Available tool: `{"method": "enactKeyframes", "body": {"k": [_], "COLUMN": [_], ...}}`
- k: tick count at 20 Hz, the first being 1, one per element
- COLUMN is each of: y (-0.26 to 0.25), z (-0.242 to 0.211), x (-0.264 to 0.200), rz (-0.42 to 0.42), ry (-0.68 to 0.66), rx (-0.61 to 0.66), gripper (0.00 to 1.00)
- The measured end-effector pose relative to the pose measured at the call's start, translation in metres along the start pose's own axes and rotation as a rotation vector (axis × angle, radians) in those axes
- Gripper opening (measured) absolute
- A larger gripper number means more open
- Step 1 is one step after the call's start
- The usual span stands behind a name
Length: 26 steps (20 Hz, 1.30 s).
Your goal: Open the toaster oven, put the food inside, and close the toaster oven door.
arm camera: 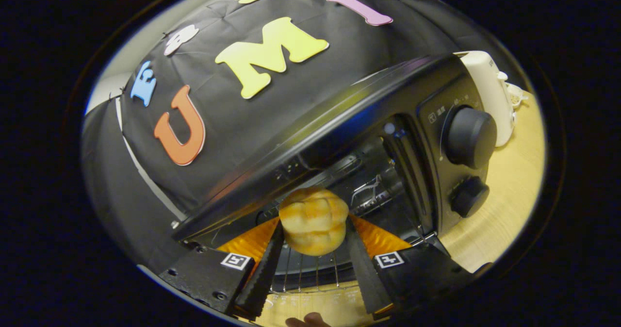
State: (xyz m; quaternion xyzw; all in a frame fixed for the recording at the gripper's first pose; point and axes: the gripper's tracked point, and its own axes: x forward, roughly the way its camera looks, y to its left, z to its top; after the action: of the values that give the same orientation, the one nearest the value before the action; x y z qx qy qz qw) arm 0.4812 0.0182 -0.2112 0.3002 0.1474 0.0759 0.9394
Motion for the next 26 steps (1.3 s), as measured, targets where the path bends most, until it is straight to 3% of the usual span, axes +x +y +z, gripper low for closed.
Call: {"method": "enactKeyframes", "body": {"k": [4, 9, 20, 26], "y": [0.007, 0.01, 0.012, 0.009], "z": [-0.001, -0.003, -0.03, -0.059], "x": [0.008, -0.001, -0.086, -0.137], "rz": [0.03, 0.022, 0.044, -0.017], "ry": [-0.012, -0.009, 0.037, 0.082], "rx": [0.013, -0.033, -0.147, -0.231], "gripper": [0.82, 0.98, 1.0, 1.0]}}
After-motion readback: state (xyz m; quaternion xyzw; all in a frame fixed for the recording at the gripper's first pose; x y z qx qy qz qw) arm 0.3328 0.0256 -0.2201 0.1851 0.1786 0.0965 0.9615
